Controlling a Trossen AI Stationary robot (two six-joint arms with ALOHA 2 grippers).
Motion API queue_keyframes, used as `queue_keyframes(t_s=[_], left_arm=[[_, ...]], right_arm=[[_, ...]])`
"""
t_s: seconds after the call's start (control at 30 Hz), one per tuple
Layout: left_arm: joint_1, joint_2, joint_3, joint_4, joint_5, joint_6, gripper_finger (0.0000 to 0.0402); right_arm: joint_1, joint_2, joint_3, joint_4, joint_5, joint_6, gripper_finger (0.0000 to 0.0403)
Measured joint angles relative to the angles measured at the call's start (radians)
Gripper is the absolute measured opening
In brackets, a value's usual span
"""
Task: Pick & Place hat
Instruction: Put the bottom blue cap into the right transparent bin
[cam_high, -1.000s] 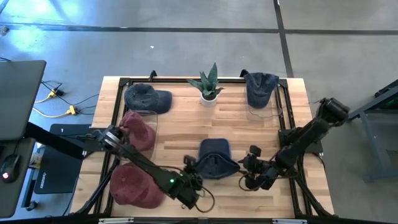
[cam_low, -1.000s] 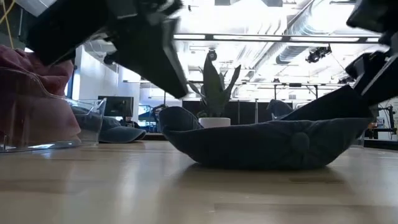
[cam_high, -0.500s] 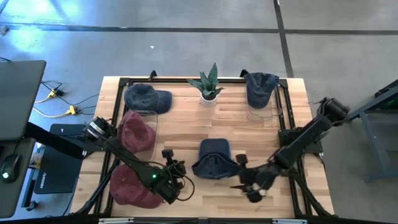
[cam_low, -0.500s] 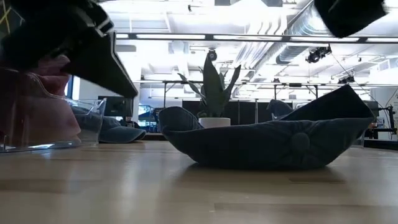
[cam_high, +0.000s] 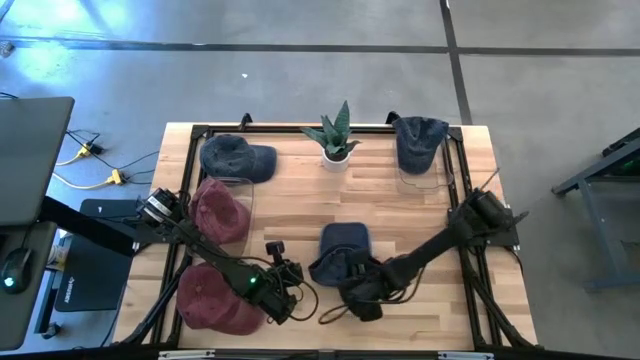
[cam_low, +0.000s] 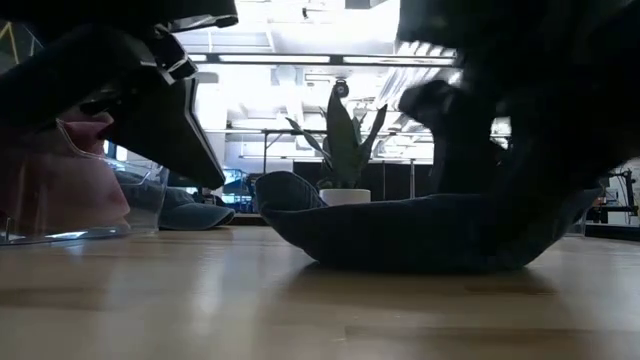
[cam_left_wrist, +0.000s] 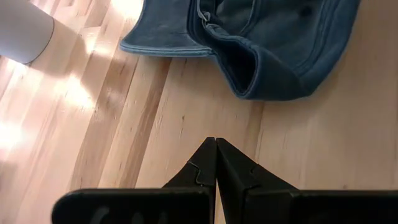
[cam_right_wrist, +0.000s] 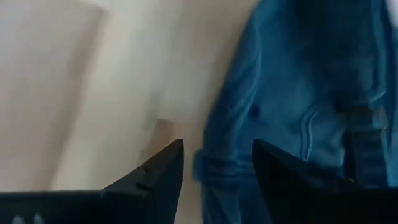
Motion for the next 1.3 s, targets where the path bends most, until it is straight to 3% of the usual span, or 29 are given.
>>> queue_keyframes(t_s=[0.17, 0.33, 0.53, 0.7, 0.9, 1.03, 1.3], left_arm=[[0.0, 0.0, 0.0, 0.008, 0.004, 0.009, 0.0], [0.0, 0.0, 0.0, 0.023, 0.01, 0.02, 0.0], [0.0, 0.0, 0.0, 0.025, 0.012, 0.022, 0.0], [0.0, 0.0, 0.0, 0.025, 0.017, 0.024, 0.0], [0.0, 0.0, 0.0, 0.025, 0.017, 0.024, 0.0], [0.001, 0.0, 0.0, 0.025, 0.005, 0.024, 0.0], [0.04, 0.0, 0.0, 0.069, 0.036, 0.069, 0.0]], right_arm=[[-0.029, 0.055, 0.051, -0.098, -0.005, 0.065, 0.0144], [-0.033, 0.023, 0.049, -0.123, -0.025, 0.058, 0.0026], [-0.052, -0.185, 0.048, -0.233, -0.209, 0.027, 0.0049], [-0.132, -0.481, 0.048, -0.393, -0.284, 0.056, 0.002], [-0.337, -0.825, 0.049, -0.623, -0.15, 0.05, 0.0031], [-0.499, -0.986, 0.049, -0.666, -0.014, -0.048, 0.0022], [-0.706, -1.1, 0.056, -0.533, 0.254, -0.561, 0.003]])
